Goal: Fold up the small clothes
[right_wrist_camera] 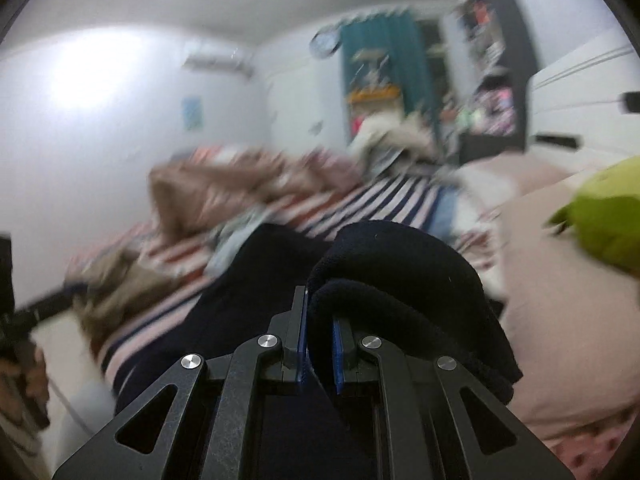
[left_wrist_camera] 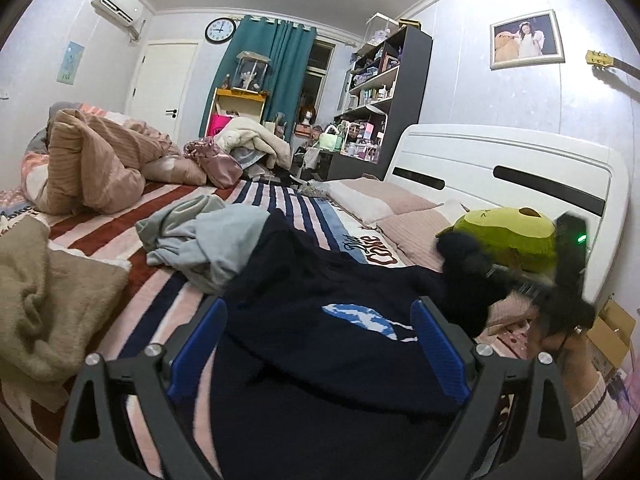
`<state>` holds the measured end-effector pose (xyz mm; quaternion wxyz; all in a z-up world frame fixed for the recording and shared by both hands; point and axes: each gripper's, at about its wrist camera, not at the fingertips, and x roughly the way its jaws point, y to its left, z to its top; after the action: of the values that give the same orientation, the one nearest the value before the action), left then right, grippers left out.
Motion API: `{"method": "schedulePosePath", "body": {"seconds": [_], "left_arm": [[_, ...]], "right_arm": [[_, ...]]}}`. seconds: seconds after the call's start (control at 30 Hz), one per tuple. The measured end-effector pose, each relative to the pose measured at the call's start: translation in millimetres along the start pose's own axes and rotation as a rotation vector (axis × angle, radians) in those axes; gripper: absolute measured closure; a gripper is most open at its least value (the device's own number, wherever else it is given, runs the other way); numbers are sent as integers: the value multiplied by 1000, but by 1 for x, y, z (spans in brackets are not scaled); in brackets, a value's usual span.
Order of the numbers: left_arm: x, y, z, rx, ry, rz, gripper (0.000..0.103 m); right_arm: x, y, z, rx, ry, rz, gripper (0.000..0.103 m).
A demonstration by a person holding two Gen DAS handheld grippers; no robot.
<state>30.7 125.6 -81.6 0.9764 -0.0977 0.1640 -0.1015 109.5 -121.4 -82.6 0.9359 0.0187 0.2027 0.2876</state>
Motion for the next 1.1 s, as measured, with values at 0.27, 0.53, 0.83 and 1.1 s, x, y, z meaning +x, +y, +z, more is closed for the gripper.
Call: {"method": "schedulePosePath", "body": {"seconds": [0.27,0.53,0.83,1.1], "left_arm": [[-5,15,-9,-17,4,-13,10],[-5,16,-9,-36,0,-25,10],[3,5,-5,-39,1,-37,10],[1,8,-4,-38,-1,-20,10]], "right_arm": [[93,33,-52,42,339,121,92],[40,7,-58,196,280,186,35],[24,-60,-69,533,220,286,28],[81,-68,-62,638,284,318,26]]}}
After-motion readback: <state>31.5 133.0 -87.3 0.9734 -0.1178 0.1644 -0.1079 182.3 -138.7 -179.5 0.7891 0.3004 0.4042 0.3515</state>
